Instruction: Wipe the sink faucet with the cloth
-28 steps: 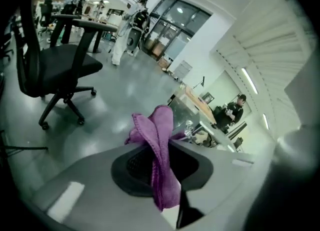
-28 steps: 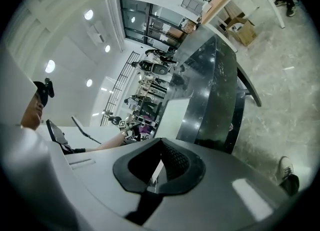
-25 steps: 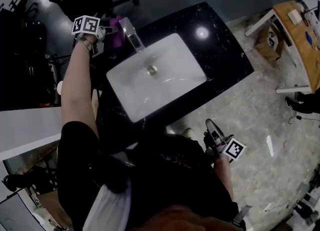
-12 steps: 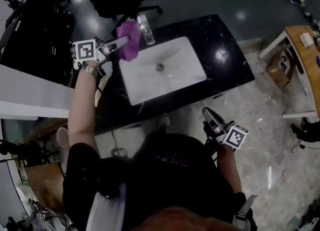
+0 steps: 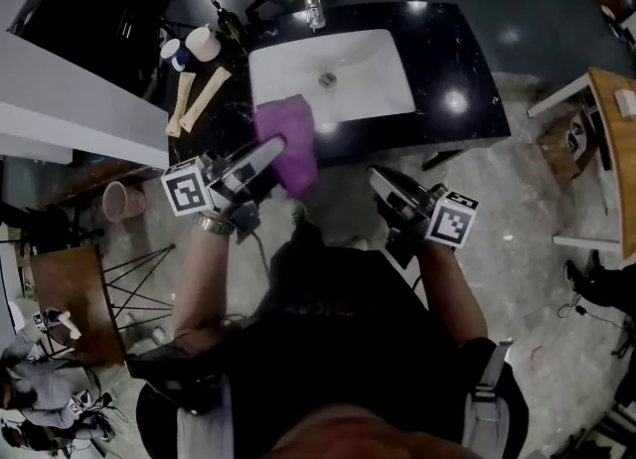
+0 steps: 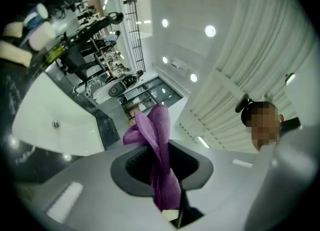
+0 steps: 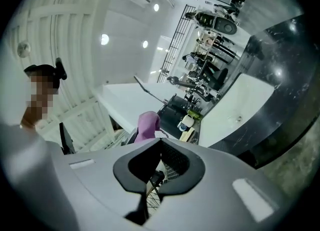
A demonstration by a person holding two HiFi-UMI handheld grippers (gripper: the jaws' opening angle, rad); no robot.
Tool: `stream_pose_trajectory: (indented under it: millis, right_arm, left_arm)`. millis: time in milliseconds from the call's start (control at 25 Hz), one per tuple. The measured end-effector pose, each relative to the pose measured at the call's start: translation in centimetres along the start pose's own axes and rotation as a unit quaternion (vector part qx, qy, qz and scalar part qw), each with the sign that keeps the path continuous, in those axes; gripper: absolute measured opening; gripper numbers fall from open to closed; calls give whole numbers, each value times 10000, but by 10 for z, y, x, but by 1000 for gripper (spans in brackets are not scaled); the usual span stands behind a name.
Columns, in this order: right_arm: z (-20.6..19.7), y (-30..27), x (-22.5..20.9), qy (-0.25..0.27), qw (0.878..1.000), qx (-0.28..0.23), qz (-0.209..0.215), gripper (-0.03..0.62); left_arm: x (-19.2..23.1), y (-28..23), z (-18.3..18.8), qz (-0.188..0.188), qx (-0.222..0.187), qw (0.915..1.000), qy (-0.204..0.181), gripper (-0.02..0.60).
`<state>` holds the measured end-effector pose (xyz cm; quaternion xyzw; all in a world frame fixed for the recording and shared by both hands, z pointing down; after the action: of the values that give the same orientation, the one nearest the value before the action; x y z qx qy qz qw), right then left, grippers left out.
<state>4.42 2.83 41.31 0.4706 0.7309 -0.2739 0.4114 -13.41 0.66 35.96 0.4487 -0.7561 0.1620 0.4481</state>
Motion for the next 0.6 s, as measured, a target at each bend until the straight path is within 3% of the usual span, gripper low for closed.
stream_pose_trajectory:
  millis: [120,240,440,600]
  right_arm:
    - [-24,-13,16,-1,9991,377,217,14]
    - [-46,-29,27,5,9967,677,441,21]
    - [-80,-60,50,-53,9907,1096,799,149]
    - [-105,-79,66,-39,9860,1405,896,209]
  left_arm:
    - [1,27,-44,23,-261,9989,385,75]
    - [4,45,-65,9,-364,9973,636,75]
    - [3,66,-80,-24,-305,9961,828,75]
    - [-8,85,-81,-198,-308,9958,837,75]
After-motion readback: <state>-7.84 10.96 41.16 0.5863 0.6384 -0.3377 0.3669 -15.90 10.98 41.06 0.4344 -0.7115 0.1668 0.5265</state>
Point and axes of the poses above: the fingertips, and each gripper's own axes: y backward along the fingers, x to its left, z out of its top, the point moved 2 cm from there along y, backward along the fingers, and after that the axes turned 2 degrees about -z, right-handed, at the moved point
